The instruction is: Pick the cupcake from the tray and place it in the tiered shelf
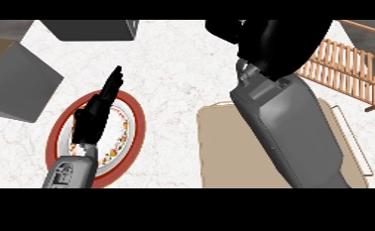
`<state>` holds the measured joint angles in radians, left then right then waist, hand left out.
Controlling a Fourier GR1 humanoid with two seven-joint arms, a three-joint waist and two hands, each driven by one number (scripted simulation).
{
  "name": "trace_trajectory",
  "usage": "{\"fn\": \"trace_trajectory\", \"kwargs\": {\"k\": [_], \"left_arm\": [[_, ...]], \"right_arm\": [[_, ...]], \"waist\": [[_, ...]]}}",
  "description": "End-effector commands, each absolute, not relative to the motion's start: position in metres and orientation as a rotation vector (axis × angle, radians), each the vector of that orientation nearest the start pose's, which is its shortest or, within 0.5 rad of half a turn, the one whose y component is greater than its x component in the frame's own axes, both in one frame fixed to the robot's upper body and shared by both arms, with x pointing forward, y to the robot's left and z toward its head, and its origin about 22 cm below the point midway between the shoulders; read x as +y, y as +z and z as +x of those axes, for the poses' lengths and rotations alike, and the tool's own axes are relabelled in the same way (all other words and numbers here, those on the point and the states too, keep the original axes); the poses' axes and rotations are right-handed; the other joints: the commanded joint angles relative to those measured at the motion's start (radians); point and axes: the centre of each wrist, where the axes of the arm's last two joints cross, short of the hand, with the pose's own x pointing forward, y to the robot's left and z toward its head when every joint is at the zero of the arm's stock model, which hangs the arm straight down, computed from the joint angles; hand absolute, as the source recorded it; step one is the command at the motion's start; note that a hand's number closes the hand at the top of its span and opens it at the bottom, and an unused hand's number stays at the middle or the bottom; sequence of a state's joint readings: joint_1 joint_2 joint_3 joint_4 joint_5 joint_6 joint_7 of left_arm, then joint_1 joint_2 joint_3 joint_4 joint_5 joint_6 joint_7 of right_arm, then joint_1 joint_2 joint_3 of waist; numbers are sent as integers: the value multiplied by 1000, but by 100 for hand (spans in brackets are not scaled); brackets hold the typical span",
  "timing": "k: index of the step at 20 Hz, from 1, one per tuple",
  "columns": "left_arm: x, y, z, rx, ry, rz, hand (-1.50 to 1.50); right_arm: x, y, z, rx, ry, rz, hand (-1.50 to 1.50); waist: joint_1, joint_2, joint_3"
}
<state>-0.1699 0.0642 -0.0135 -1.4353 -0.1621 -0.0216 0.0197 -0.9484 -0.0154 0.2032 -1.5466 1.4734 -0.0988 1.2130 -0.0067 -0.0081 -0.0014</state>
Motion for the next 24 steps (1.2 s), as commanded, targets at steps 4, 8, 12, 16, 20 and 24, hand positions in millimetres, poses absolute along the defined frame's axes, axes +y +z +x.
{"fn": "trace_trajectory", "kwargs": {"k": [4,8,12,16,20,24], "left_arm": [[235,13,275,-1561,-284,108,0],[225,21,281,-1590,-265,114,0],[221,22,281,-1577,-277,105,0],[233,15,280,-1591,-263,108,0],[215,8,279,-1589,-274,114,0],[223,14,275,-1563,-258,125,0]], "right_arm": [[-76,296,326,-1270,-118,-1537,150],[-102,325,335,-1243,-154,-1604,150],[-118,330,342,-1244,-180,-1650,150],[-139,343,342,-1241,-152,-1668,150],[-165,319,367,-1206,-74,-1765,150],[-174,332,374,-1221,-77,-1788,150]], "waist": [[10,2,1],[8,3,1],[11,5,1],[8,6,1],[9,10,1],[13,8,1]]}}
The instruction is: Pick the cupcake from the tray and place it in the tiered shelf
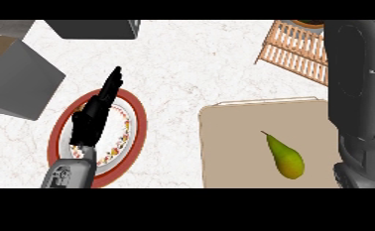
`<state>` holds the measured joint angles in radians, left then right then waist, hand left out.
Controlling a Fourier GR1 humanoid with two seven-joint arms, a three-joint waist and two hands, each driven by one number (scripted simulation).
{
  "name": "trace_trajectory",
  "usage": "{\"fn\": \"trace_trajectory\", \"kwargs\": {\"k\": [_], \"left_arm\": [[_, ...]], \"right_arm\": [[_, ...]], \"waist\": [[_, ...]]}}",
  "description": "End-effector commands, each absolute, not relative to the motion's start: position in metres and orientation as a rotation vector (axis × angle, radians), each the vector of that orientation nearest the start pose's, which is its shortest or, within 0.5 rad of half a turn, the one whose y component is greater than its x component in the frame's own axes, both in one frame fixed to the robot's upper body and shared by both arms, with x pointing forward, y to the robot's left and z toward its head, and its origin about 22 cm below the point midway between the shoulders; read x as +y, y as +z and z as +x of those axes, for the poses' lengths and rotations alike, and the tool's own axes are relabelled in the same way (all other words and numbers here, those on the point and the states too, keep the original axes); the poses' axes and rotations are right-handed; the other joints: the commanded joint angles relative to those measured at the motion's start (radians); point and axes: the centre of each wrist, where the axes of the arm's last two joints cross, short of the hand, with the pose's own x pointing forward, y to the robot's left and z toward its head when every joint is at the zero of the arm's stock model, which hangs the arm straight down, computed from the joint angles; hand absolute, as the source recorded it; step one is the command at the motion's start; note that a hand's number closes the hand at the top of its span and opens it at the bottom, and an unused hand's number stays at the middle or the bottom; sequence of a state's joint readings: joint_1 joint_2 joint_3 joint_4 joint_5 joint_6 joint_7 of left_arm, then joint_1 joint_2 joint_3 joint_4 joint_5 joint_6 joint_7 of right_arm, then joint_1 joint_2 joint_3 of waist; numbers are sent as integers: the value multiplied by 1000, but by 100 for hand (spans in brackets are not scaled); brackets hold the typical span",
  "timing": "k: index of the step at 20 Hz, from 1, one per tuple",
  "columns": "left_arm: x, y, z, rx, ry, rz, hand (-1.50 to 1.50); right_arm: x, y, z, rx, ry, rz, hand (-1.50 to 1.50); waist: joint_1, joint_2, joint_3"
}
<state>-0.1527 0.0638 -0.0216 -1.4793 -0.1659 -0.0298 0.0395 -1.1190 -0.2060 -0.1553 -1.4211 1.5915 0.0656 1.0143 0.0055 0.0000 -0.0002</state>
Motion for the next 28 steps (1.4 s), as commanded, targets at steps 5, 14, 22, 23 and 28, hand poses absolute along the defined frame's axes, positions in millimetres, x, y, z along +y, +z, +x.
{"fn": "trace_trajectory", "kwargs": {"k": [5,14,22,23,28], "left_arm": [[224,22,292,-1564,-258,100,0],[213,16,282,-1582,-261,97,0],[210,21,281,-1590,-266,87,0],[236,15,278,-1578,-256,117,0],[245,8,289,-1584,-261,108,0]], "right_arm": [[-192,302,395,-1161,21,-1905,150],[-233,294,403,-1430,-280,-1727,150],[-272,259,422,-1475,-270,-1697,150],[-276,256,414,-1471,-276,-1695,150],[-298,244,414,-1475,-274,-1703,150]], "waist": [[-2,3,0],[10,4,2],[6,2,0],[1,1,0],[-1,1,0]]}}
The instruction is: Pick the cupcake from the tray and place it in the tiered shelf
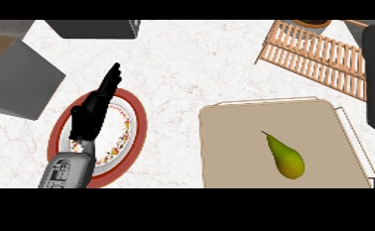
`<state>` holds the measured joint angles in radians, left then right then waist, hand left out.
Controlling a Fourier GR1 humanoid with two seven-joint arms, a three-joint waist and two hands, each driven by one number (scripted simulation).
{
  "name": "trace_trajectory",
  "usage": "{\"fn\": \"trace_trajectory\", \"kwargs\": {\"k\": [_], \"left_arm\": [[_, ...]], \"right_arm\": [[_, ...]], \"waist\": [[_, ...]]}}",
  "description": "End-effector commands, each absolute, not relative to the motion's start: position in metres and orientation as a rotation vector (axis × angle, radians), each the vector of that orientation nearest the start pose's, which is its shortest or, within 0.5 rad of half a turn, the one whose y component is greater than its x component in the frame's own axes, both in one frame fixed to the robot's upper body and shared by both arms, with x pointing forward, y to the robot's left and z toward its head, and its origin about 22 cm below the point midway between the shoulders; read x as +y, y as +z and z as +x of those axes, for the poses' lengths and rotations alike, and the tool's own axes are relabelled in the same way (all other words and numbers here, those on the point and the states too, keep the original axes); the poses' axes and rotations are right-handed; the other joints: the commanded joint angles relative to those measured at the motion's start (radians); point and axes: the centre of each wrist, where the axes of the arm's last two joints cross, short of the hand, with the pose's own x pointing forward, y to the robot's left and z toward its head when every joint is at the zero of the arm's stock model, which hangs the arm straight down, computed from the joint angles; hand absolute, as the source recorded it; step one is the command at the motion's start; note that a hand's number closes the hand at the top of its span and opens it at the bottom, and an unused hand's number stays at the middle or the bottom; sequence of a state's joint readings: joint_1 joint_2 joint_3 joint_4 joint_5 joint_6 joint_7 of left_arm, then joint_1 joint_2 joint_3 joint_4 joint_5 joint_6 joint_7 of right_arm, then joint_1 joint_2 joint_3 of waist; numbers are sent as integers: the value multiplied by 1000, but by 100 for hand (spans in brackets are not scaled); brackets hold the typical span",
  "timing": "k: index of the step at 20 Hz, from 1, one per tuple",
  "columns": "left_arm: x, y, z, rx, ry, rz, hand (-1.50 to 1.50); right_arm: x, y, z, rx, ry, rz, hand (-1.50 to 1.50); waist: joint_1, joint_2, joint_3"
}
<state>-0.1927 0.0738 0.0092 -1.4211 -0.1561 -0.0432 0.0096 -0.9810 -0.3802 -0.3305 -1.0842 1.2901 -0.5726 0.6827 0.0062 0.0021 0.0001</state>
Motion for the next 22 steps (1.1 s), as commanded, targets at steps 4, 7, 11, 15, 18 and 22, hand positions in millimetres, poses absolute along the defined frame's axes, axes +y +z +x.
{"fn": "trace_trajectory", "kwargs": {"k": [4,7,11,15,18,22], "left_arm": [[216,17,290,-1576,-274,94,0],[224,2,276,-1570,-228,130,0],[209,16,294,-1576,-247,115,0],[209,29,284,-1582,-242,100,0],[232,17,287,-1565,-262,130,0],[238,18,273,-1578,-249,124,0]], "right_arm": [[-298,252,422,-1121,-334,-1895,-150],[-319,243,402,-1072,-357,-1869,-150],[-324,238,397,-1177,-441,-1816,-150],[-319,256,388,-1276,-522,-1713,-150],[-284,260,380,-1329,-509,-1638,-150],[-308,284,371,-1360,-484,-1594,-150]], "waist": [[3,-1,-1],[-10,-5,-1],[-8,-2,0],[-5,-6,0],[-12,-6,-1],[-5,-5,0]]}}
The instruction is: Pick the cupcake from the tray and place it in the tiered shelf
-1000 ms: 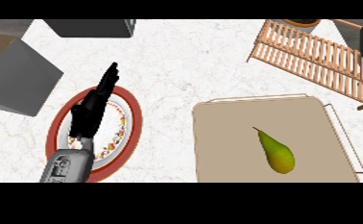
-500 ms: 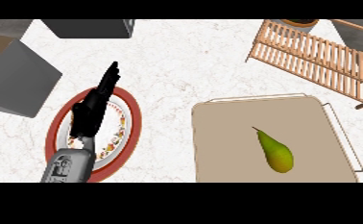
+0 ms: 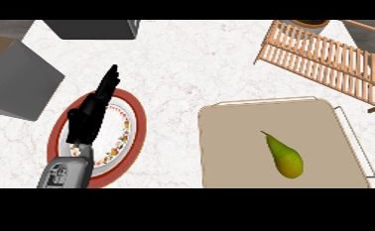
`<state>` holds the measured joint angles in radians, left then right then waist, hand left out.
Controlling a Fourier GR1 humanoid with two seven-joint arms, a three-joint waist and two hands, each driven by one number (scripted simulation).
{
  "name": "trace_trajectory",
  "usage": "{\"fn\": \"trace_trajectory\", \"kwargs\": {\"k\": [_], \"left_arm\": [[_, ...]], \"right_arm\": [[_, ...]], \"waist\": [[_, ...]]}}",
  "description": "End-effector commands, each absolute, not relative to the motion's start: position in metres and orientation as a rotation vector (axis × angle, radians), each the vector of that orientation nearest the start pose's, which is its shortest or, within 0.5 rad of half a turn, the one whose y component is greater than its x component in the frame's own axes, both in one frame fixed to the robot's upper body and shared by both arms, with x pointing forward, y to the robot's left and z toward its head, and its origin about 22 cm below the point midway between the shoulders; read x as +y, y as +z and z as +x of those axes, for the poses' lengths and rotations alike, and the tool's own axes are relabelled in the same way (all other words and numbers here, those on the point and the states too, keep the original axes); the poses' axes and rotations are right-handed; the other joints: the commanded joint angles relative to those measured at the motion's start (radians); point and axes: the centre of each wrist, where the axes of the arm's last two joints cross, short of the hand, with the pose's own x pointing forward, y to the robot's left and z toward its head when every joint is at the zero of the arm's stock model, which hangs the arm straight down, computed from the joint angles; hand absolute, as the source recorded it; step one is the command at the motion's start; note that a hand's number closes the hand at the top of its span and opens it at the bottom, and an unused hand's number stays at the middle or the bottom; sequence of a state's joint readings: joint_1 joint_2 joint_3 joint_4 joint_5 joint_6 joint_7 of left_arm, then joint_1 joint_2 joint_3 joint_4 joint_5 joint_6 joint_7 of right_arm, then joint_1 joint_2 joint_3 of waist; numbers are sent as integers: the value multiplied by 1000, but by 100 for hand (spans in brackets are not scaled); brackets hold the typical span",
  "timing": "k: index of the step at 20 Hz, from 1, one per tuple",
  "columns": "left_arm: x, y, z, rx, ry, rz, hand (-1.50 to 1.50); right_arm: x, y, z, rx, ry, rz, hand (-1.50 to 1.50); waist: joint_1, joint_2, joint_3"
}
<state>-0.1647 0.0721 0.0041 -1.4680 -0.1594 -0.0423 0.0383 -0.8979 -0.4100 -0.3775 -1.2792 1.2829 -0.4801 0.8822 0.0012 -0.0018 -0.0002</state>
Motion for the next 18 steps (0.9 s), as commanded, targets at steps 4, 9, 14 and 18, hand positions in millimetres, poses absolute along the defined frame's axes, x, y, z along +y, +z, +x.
{"fn": "trace_trajectory", "kwargs": {"k": [4,9,14,18], "left_arm": [[221,18,294,-1578,-260,102,0],[215,20,290,-1572,-249,124,0],[229,14,285,-1563,-260,122,0],[240,18,288,-1582,-227,155,0]], "right_arm": [[-293,316,366,-1444,-636,-1569,-150],[-310,343,336,-1543,-942,-1530,-150],[-326,362,283,-1416,-1046,-1548,-150],[-341,358,240,-1288,-1026,-1507,-150]], "waist": [[-3,1,-1],[-7,-1,0],[-21,-8,-1],[-49,-15,-1]]}}
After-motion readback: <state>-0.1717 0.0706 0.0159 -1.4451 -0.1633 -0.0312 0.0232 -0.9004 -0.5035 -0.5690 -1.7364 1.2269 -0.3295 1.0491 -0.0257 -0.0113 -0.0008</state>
